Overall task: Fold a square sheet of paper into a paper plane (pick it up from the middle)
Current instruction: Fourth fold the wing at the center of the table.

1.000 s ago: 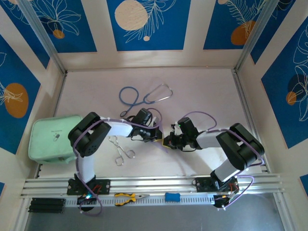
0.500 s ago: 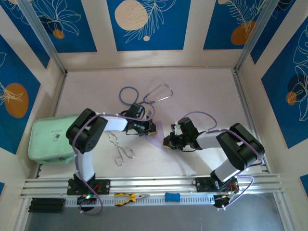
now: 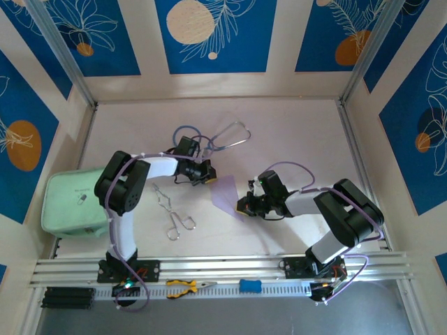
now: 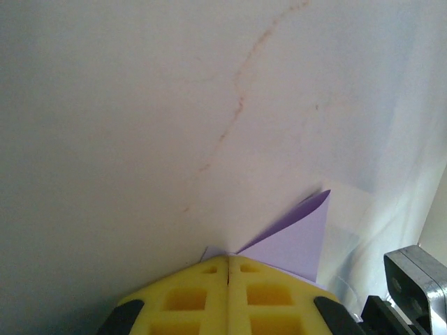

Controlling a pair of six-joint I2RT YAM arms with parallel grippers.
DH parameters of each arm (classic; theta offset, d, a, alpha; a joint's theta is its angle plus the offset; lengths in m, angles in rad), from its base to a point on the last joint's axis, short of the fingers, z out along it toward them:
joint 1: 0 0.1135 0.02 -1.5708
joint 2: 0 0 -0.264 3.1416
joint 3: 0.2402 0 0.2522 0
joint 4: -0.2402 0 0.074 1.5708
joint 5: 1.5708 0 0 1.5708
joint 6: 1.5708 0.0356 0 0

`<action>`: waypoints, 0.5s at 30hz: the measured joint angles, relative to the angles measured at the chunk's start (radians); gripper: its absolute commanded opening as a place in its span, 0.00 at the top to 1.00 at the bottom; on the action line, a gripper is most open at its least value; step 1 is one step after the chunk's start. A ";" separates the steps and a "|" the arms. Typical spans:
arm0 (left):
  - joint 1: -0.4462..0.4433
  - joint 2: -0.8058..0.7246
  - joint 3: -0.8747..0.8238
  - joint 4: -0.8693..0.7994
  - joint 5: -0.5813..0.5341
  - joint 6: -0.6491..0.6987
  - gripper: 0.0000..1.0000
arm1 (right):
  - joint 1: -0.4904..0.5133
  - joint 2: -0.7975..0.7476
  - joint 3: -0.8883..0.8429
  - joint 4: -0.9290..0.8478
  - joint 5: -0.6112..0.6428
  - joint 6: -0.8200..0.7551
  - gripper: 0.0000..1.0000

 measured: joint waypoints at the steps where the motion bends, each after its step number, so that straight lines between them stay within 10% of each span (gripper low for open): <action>1: 0.003 0.000 0.003 -0.008 0.000 0.004 0.97 | 0.000 0.000 0.000 0.000 0.000 0.000 1.00; 15: 0.047 -0.035 0.017 -0.070 -0.092 0.032 0.95 | 0.000 -0.004 0.000 -0.006 0.000 -0.008 0.99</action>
